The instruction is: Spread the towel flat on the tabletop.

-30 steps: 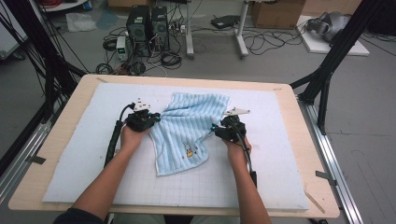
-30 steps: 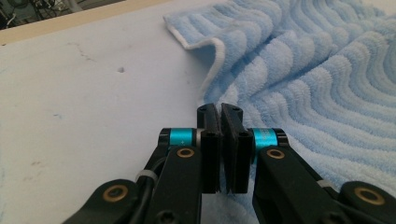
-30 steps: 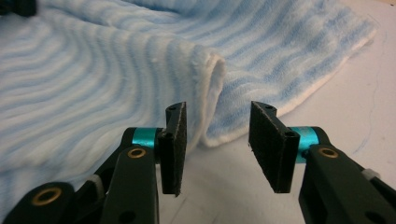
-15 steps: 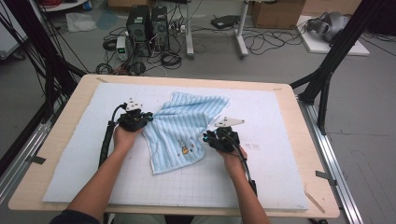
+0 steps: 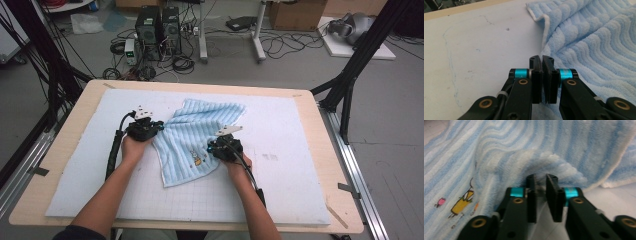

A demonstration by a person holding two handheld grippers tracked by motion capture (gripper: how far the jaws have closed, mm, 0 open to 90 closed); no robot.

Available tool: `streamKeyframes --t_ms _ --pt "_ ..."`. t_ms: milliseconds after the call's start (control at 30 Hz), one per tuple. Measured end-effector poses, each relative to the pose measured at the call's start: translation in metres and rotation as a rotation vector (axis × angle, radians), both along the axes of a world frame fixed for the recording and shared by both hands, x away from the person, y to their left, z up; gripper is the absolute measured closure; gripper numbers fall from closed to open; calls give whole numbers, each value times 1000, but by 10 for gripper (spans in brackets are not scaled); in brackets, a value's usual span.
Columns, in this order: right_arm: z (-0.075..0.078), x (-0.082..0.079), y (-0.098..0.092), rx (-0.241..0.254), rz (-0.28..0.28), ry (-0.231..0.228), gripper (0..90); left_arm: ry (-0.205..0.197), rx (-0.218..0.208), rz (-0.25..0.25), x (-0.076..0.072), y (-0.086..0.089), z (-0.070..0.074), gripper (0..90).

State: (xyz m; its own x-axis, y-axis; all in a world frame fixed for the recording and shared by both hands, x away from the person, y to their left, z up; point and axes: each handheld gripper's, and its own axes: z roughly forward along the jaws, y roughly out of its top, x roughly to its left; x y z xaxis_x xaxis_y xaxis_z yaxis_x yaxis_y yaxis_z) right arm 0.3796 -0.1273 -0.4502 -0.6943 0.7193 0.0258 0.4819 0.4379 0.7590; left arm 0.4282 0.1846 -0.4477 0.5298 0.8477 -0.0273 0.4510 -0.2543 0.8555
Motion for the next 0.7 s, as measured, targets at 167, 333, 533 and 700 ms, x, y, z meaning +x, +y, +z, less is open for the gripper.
streamKeyframes --t_ms 167,333,533,700 --pt "2 -2 -2 -12 9 12 870 4 -2 4 0 2 1 858" --pt "6 -11 -24 -44 -13 23 872 6 -2 6 0 4 0 858" --pt "10 -29 -69 -53 -53 40 872 1 4 6 -1 2 0 857" --pt "15 -54 -91 -61 -39 47 872 5 13 1 -1 2 0 856"
